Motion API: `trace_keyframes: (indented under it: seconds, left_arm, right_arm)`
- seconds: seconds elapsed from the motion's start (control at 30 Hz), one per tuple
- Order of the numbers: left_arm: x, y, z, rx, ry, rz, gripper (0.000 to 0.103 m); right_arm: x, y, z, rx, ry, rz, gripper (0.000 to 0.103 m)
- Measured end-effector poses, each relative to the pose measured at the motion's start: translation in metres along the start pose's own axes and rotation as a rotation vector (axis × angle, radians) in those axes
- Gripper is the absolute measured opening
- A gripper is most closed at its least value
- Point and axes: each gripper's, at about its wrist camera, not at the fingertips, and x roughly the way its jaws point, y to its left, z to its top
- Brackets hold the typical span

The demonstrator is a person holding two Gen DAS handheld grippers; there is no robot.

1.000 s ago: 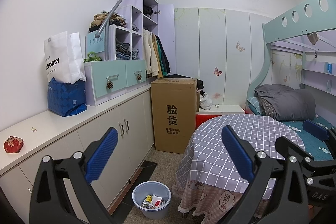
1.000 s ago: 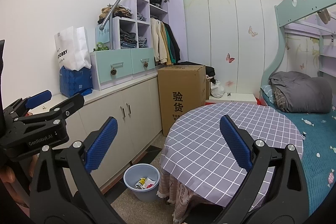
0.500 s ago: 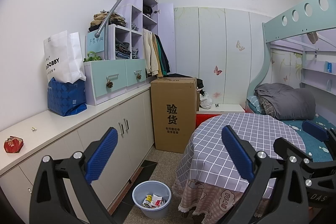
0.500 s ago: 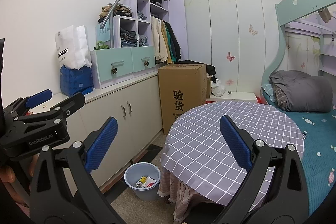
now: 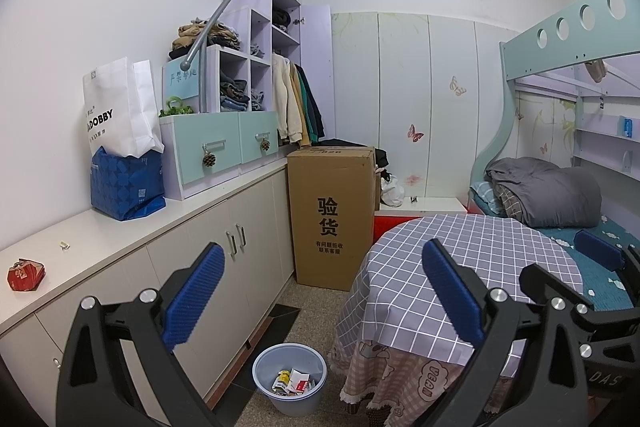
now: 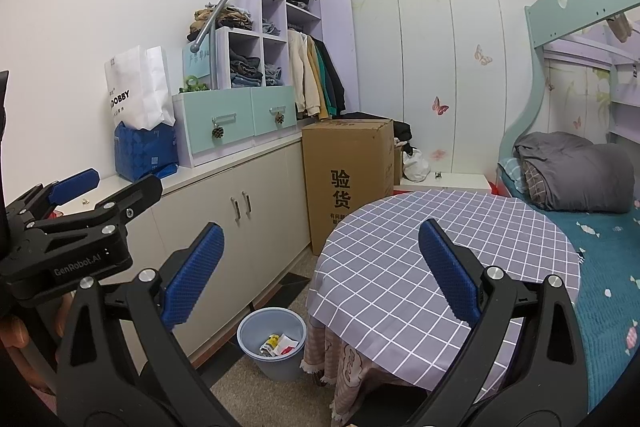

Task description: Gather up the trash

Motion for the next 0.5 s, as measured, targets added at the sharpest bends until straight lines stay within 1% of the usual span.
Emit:
trace_keyframes:
  seconds: [0.5]
  left_arm:
    - [0.0003, 0.0008, 0.0003, 0.001, 0.002, 0.001, 0.097]
  right_arm:
    - [0.0011, -0.0069, -0.0007, -0.002, 0.009, 0.013, 0.096]
